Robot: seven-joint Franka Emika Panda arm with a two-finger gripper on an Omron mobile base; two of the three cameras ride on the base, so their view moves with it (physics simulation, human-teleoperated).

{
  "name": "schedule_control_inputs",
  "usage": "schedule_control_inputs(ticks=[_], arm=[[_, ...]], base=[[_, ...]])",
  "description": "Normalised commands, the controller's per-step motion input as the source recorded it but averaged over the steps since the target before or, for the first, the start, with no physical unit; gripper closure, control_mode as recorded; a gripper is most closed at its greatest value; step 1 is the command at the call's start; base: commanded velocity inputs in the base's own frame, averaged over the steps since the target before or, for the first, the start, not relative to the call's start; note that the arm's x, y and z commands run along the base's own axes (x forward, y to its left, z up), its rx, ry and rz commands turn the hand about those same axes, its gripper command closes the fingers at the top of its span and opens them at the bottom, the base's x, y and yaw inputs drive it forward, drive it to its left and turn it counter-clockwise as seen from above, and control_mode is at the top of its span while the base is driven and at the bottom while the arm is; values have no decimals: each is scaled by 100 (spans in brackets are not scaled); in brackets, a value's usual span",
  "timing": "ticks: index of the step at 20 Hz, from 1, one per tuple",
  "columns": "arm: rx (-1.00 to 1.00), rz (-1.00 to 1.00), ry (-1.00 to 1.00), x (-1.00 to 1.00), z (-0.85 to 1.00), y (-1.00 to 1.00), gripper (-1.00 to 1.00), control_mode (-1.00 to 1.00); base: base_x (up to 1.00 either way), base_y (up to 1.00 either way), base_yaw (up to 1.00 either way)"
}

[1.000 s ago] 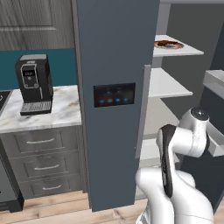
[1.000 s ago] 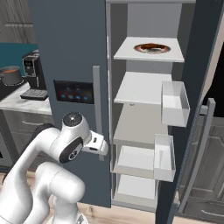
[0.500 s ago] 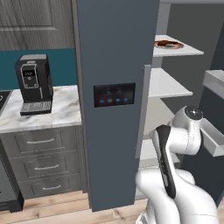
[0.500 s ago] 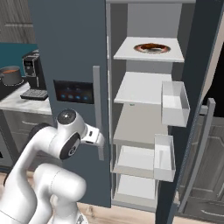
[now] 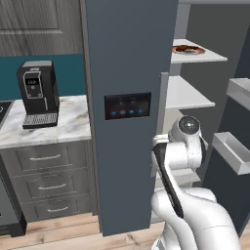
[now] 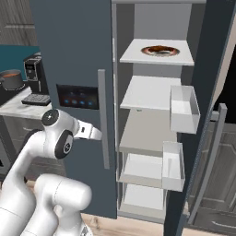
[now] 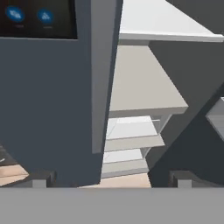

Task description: Retrieve the chicken drumstick from the fridge and place it on the saucepan with marinade on the stove.

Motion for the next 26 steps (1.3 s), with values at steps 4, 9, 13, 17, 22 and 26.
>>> schedule_control_inputs(ticks=[4, 9, 13, 17, 22, 26], arm=[[-1, -3, -11, 42, 27, -2, -100, -100], [0, 1, -9, 35, 40, -13, -100, -100], [0, 11, 0, 44, 25, -1, -100, -100], [4, 21, 0, 47, 3, 0, -100, -100], [1, 9, 0, 61, -1, 0, -100, -100], [0, -3, 0, 69, -1, 0, -100, -100]], base=[[0, 0, 0], [0, 0, 0], [0, 0, 0], [0, 0, 0], [0, 0, 0], [0, 0, 0]])
